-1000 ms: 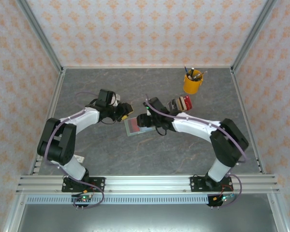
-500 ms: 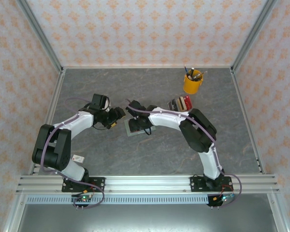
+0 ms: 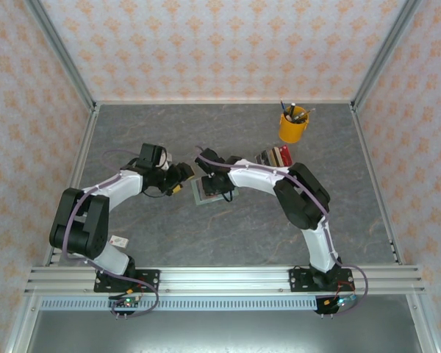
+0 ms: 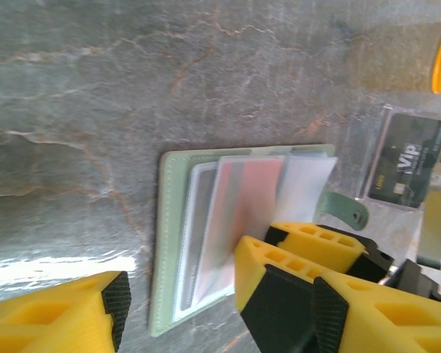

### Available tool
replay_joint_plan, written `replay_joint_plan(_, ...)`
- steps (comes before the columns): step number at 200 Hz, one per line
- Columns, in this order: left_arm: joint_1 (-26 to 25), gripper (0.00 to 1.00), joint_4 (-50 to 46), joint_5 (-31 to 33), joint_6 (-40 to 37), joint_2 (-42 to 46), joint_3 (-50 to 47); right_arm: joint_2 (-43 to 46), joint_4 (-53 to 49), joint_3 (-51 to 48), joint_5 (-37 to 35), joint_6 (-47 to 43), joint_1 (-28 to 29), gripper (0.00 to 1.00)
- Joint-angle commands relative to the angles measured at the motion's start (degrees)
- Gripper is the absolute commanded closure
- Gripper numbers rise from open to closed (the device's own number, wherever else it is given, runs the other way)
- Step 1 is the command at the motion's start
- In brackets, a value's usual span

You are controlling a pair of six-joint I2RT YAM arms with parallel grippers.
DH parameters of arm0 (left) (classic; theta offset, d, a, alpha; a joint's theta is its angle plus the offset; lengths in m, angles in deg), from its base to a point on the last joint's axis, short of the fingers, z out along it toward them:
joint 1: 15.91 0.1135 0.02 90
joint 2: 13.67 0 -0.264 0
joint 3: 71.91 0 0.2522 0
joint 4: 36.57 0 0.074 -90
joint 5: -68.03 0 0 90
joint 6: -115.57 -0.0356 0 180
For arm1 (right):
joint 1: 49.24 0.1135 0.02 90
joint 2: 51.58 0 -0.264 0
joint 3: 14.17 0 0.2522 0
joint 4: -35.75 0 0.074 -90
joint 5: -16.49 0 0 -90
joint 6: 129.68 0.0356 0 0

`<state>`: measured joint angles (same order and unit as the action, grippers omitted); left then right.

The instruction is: Take the credit cards out of the card holder

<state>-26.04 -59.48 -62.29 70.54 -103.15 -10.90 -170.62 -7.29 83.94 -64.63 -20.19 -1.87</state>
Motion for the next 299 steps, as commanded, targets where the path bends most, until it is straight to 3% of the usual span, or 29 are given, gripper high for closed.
replay_joint_plan(1,-1.1,0.35,4.7,-4.2,0.7,-2.3,-0.4,-2.5,-2.7,-3.4,-0.8,0.4,-1.3,0.7)
replay_joint_plan(46,-3.9,0.51,5.4,-4.8,0.7,-5.9,2.7,-1.6,-0.4,-5.3,1.9,0.6,-2.1,0.72)
replay_joint_plan(89,-4.8,0.58,1.6,-0.2,-1.1,-10.2,6.3,-1.0,0.9,-6.4,3.7,0.8,-2.7,0.72)
replay_joint_plan(245,-6.2,0.64,-4.3,-0.2,-4.5,-17.2,11.8,-0.2,5.7,-9.5,11.6,-0.4,-3.7,0.73)
replay_joint_plan(299,-6.2,0.65,-0.9,-3.7,-7.5,-15.6,11.5,3.4,10.8,-11.9,17.8,-1.3,-4.6,0.71)
